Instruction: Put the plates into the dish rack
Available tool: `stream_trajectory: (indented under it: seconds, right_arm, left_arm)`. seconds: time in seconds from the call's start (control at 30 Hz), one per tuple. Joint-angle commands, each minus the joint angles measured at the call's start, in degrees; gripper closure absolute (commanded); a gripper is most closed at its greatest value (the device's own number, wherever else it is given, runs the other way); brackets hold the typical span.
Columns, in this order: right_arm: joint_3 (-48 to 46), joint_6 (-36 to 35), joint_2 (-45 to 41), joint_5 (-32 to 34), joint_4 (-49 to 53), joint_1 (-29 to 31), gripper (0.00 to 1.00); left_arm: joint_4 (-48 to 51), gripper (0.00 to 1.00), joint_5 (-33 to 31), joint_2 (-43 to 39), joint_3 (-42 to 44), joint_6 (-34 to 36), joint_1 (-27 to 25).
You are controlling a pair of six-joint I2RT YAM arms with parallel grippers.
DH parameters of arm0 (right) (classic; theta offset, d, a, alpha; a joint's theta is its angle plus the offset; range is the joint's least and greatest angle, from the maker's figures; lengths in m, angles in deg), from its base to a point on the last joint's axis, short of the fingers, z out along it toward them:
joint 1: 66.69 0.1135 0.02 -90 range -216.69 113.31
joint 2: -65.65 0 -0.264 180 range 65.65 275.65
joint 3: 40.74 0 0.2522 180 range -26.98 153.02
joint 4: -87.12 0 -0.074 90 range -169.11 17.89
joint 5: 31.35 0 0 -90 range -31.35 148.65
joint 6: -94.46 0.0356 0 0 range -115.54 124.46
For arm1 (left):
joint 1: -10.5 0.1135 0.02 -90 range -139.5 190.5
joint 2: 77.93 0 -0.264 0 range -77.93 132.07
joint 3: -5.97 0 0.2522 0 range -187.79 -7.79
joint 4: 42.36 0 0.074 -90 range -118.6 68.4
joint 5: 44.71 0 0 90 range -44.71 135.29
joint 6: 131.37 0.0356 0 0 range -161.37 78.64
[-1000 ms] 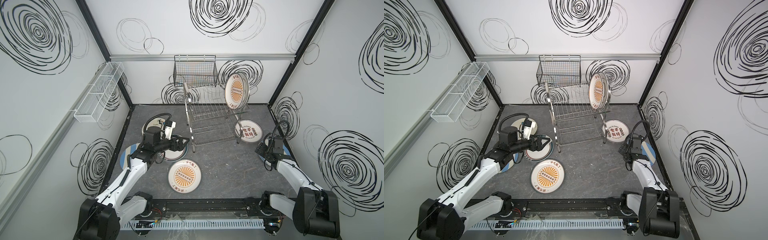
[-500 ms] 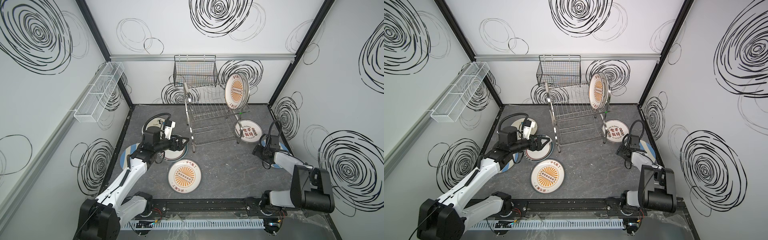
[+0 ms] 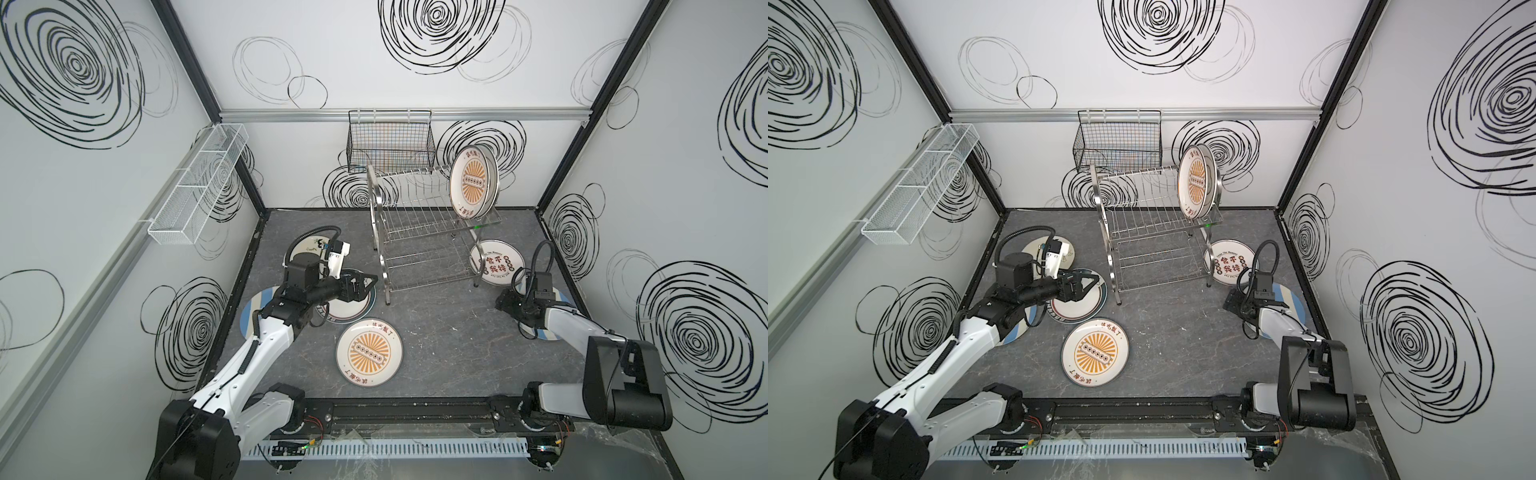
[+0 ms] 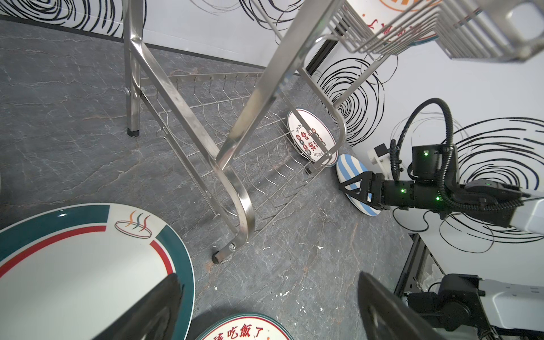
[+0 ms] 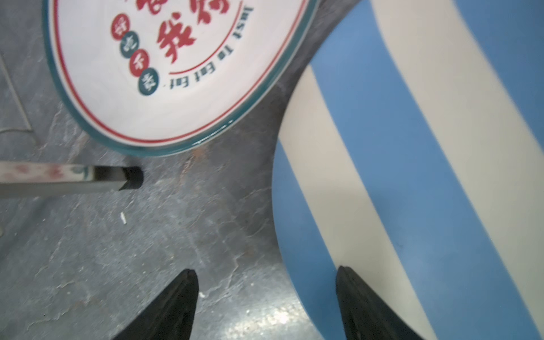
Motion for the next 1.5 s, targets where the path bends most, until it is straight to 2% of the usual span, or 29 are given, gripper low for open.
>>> stream_trajectory:
  seconds: [0.0,0.37,0.53,0.63,0.73,0.87,1.03,1.23,1.33,1.47]
  right_arm:
    - [-2.9,3.7,-0.3,-5.4,3.7,3.3,0.22]
    - [-9.6,14.2,-7.7,-10.5,-0.4,16.9,0.22]
    - [-10.6,17.1,-10.6,-12.1,-1.6,19.5,0.22]
    - [-12.1,20.9,-11.5,-12.9,-6.0,22.8,0.22]
    - [-13.4,25.7,-10.7,-12.2,-11.4,28.3,0.22]
    - [-12.1,29.4,-8.4,-11.0,-14.4,34.1,0.22]
    - [-10.0,32.6,-6.8,-10.5,-18.3,38.8,0.22]
    - [-6.9,35.0,-3.5,-10.1,-20.3,44.3,0.22]
    - [-3.5,32.1,-4.2,-7.9,-13.5,44.9,0.22]
    - [1.8,26.8,-10.4,2.3,5.8,41.5,0.22]
  left_arm:
    - [-2.2,0.04,0.3,-0.7,0.4,0.4,0.5]
    - [-2.3,0.04,0.4,-0.6,0.3,0.3,0.4]
    - [-2.3,0.04,0.5,-0.6,0.3,0.2,0.3]
    - [-1.9,0.04,-0.1,-0.8,0.3,0.5,0.0]
    - [-0.4,0.04,-2.7,-0.6,-0.3,1.5,-0.8]
    - [-0.2,0.04,-2.6,-0.4,-0.9,1.8,-1.0]
    - [-0.1,0.04,-2.5,-0.7,-0.6,1.7,-1.1]
    - [3.5,0.04,-6.2,-0.5,-2.4,3.8,-2.2]
    - [3.1,0.04,-5.9,-0.6,-2.5,3.9,-2.1]
    - [2.4,0.04,-5.1,-0.7,-1.8,3.3,-2.2]
